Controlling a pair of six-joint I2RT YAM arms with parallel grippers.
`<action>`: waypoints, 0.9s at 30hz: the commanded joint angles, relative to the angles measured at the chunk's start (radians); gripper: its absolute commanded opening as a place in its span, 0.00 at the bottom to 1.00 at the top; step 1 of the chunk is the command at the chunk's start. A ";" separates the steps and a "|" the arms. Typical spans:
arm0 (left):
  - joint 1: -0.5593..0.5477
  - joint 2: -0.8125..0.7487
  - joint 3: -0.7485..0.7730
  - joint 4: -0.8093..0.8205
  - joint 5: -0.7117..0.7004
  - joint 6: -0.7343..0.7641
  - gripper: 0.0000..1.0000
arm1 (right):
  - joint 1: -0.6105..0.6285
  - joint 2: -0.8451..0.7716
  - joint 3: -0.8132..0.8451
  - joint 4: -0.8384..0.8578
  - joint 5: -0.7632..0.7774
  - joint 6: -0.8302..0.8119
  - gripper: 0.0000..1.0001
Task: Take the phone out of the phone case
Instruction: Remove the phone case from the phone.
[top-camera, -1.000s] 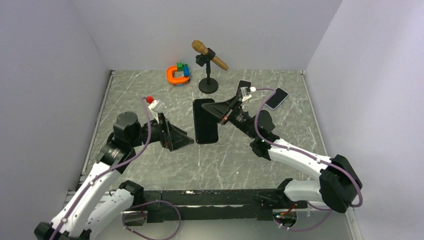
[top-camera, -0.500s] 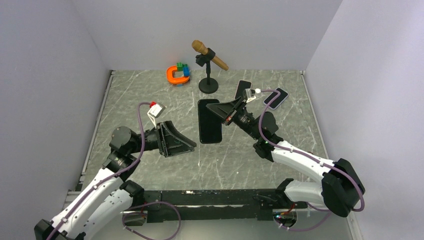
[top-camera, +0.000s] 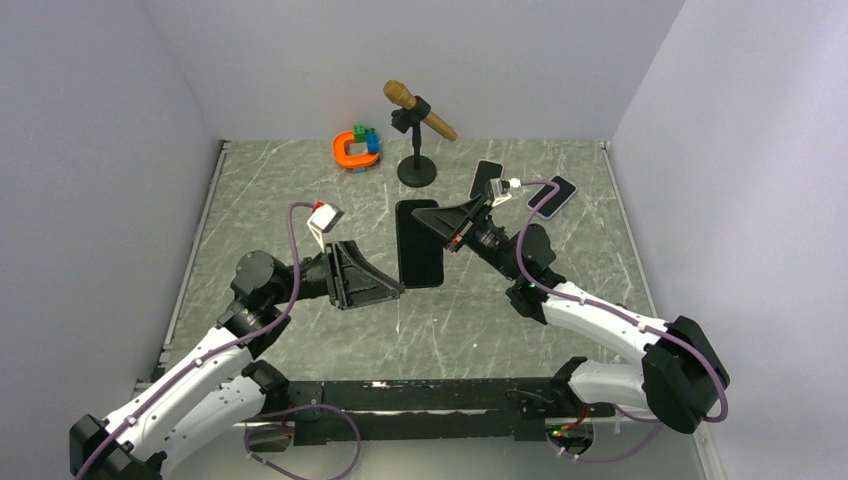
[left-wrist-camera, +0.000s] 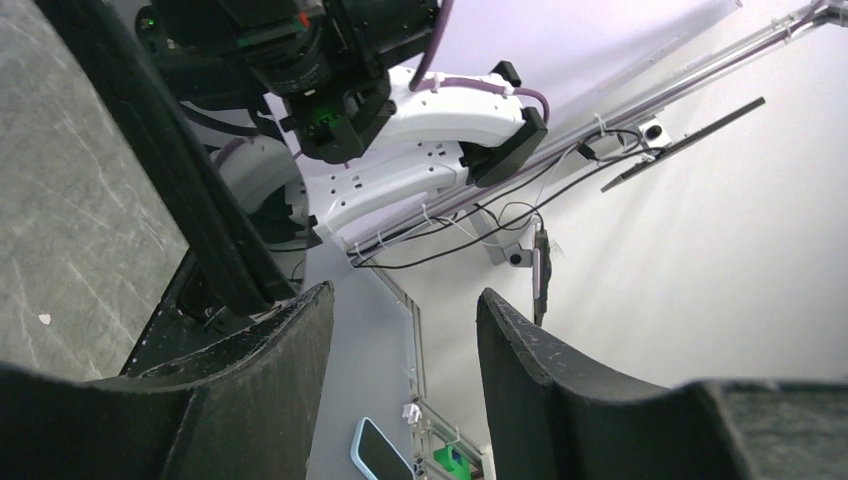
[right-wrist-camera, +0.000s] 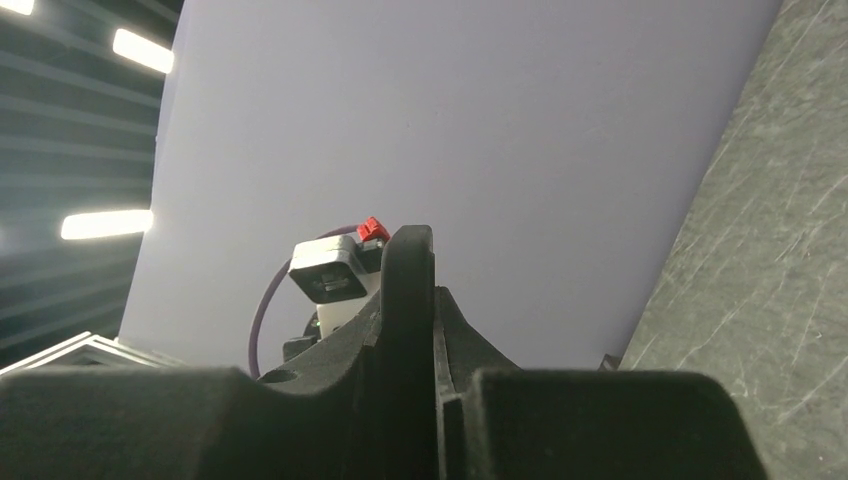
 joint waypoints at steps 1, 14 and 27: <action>-0.003 0.029 0.020 0.016 -0.032 0.027 0.58 | 0.003 -0.031 0.009 0.118 0.018 0.038 0.00; -0.004 -0.001 0.031 -0.103 -0.053 0.098 0.61 | 0.007 -0.048 0.003 0.128 0.020 0.047 0.00; -0.004 -0.002 0.030 -0.141 -0.073 0.120 0.70 | 0.023 -0.029 0.019 0.144 0.013 0.048 0.00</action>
